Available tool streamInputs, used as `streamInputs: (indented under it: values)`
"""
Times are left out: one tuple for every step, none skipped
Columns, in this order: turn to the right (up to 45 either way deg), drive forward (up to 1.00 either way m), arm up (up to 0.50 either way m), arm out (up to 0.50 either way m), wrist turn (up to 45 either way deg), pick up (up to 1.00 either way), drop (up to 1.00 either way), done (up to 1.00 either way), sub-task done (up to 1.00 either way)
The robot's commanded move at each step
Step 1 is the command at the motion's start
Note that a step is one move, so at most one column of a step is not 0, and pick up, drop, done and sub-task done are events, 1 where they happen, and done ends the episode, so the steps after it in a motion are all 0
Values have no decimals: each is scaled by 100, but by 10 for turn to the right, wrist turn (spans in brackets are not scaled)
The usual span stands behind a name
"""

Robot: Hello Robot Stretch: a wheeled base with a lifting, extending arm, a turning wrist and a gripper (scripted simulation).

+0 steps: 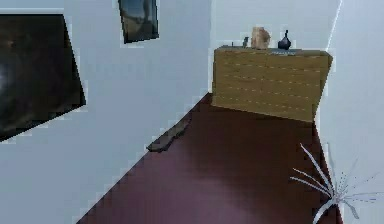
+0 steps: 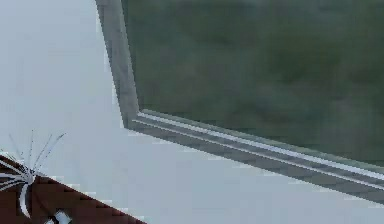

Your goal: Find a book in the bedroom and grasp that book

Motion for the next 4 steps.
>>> streamInputs:
  values:
    - [0, 100, 0, 0, 0, 0, 0, 0, 0]
    - [270, 0, 0, 0, 0, 0, 0, 0, 0]
    - [0, 100, 0, 0, 0, 0, 0, 0, 0]
    - [60, 0, 0, 0, 0, 0, 0, 0, 0]
